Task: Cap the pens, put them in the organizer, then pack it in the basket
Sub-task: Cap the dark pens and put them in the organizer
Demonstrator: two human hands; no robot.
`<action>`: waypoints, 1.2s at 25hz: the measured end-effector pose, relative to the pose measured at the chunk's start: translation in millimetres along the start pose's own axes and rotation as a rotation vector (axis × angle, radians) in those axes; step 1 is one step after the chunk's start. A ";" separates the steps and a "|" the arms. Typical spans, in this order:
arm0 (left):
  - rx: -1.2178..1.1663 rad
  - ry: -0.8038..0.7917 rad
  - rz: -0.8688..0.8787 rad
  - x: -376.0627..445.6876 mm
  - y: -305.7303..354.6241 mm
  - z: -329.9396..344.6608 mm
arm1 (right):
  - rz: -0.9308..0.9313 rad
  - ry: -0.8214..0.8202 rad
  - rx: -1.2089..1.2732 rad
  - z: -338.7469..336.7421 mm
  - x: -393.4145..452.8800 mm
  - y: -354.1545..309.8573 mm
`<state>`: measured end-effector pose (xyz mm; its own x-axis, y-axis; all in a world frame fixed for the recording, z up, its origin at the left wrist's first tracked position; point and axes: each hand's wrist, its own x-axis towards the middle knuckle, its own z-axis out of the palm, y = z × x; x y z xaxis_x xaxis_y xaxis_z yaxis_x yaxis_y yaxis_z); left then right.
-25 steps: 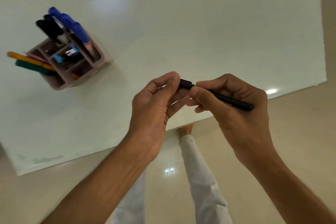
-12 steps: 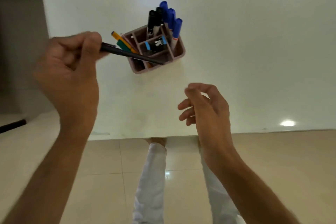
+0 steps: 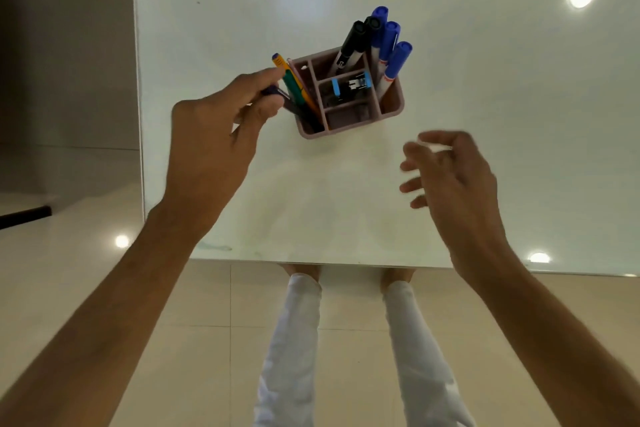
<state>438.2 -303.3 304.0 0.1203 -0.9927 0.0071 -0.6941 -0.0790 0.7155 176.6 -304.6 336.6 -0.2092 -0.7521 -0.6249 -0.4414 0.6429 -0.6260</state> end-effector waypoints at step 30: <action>0.302 -0.277 0.064 -90.1 42.4 64.7 | -0.038 -0.111 -0.253 -17.9 20.3 96.9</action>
<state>352.0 -223.1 288.5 -0.0972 -0.9802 -0.1727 -0.8760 0.0019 0.4824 114.1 -260.2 271.6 -0.0974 -0.7458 -0.6590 -0.6542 0.5470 -0.5223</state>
